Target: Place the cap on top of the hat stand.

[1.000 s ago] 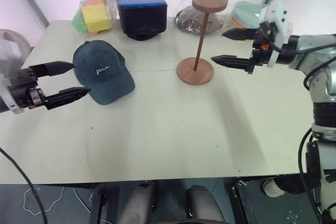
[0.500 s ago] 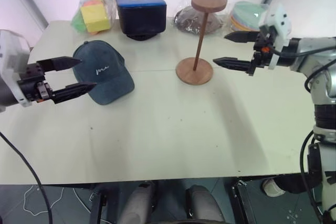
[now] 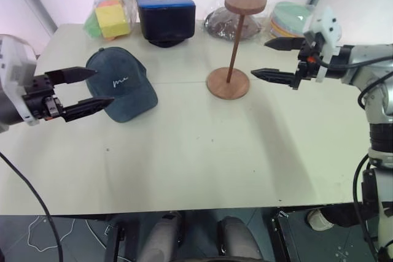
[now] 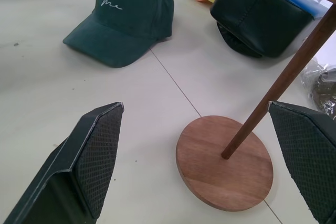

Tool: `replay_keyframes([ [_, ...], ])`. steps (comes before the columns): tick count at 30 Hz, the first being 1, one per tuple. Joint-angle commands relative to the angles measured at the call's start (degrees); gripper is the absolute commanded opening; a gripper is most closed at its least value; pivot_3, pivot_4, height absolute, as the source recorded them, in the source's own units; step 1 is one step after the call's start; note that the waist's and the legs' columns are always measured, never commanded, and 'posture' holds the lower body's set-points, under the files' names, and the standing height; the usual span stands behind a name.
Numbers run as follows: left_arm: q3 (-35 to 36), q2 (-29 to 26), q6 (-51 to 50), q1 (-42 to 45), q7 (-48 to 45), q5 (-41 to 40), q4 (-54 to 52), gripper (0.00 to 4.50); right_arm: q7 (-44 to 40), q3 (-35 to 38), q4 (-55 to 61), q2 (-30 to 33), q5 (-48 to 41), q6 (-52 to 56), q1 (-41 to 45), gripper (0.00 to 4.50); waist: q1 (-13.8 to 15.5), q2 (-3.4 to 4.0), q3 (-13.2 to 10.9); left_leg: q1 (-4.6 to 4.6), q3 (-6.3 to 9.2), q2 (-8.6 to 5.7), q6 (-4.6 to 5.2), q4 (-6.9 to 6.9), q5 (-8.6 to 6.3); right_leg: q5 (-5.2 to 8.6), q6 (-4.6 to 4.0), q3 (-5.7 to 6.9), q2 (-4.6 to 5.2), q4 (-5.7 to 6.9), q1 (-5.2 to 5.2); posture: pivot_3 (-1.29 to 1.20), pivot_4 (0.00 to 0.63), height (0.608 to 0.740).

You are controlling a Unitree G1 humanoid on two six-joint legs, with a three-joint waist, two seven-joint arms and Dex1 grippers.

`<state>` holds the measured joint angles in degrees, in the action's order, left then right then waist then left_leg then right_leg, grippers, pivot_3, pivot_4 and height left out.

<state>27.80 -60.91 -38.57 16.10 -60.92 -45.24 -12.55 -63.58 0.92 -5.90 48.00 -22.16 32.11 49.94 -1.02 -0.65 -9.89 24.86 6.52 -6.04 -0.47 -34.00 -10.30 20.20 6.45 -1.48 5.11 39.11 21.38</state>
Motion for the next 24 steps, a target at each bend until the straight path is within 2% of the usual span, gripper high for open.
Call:
replay_keyframes([
  [1,0.57,-0.1,1.01,0.48,0.38,0.31,-1.58,4.5,-0.11,1.25,1.88,0.49,-0.23,-0.92,1.03,4.48,0.0,0.0,0.0,0.0,0.0,0.0,0.0,0.0,0.0,0.0,0.0,0.0,0.0,0.0,0.0,0.0,0.15,0.74],
  [5,-0.23,-0.2,2.1,0.11,0.59,2.04,-2.29,4.5,-0.06,1.28,1.93,0.4,-0.16,-1.2,0.7,4.48,-0.01,0.0,0.0,0.0,0.0,0.0,0.0,0.0,0.0,0.0,0.0,0.0,0.0,0.0,-0.01,0.0,0.15,0.74],
  [9,-4.2,0.0,8.7,-2.27,2.04,10.48,-4.63,4.5,0.19,1.3,2.27,0.27,-0.07,-1.45,-0.02,4.48,0.02,0.0,0.0,0.0,0.0,0.0,0.0,0.0,0.0,0.0,0.0,0.0,0.0,0.0,-0.03,0.0,0.15,0.74],
  [13,-9.11,4.29,12.12,-2.16,9.53,16.37,-10.69,4.5,0.72,1.3,3.07,-0.16,-0.28,-1.3,-0.95,4.48,0.15,-0.01,0.0,0.0,-0.01,0.0,0.0,0.0,0.0,0.0,0.0,-0.01,0.0,0.0,-0.04,0.0,0.15,0.74],
  [17,-15.24,10.51,15.52,-4.89,20.15,26.62,-16.37,4.5,1.42,0.92,4.1,-1.29,-0.32,-1.23,-2.19,4.48,0.22,0.01,0.01,0.2,-0.01,-0.02,0.01,-0.1,0.0,-0.01,0.02,0.0,0.01,0.03,0.0,0.0,0.15,0.74],
  [24,-21.74,15.93,22.53,-12.2,28.95,40.93,-18.15,4.5,2.86,0.61,4.94,-3.3,-0.41,-0.99,-2.44,4.48,0.2,0.01,0.01,0.29,0.01,0.0,0.01,-0.13,0.01,-0.01,0.02,0.02,-0.05,0.07,0.08,0.0,0.15,0.74],
])
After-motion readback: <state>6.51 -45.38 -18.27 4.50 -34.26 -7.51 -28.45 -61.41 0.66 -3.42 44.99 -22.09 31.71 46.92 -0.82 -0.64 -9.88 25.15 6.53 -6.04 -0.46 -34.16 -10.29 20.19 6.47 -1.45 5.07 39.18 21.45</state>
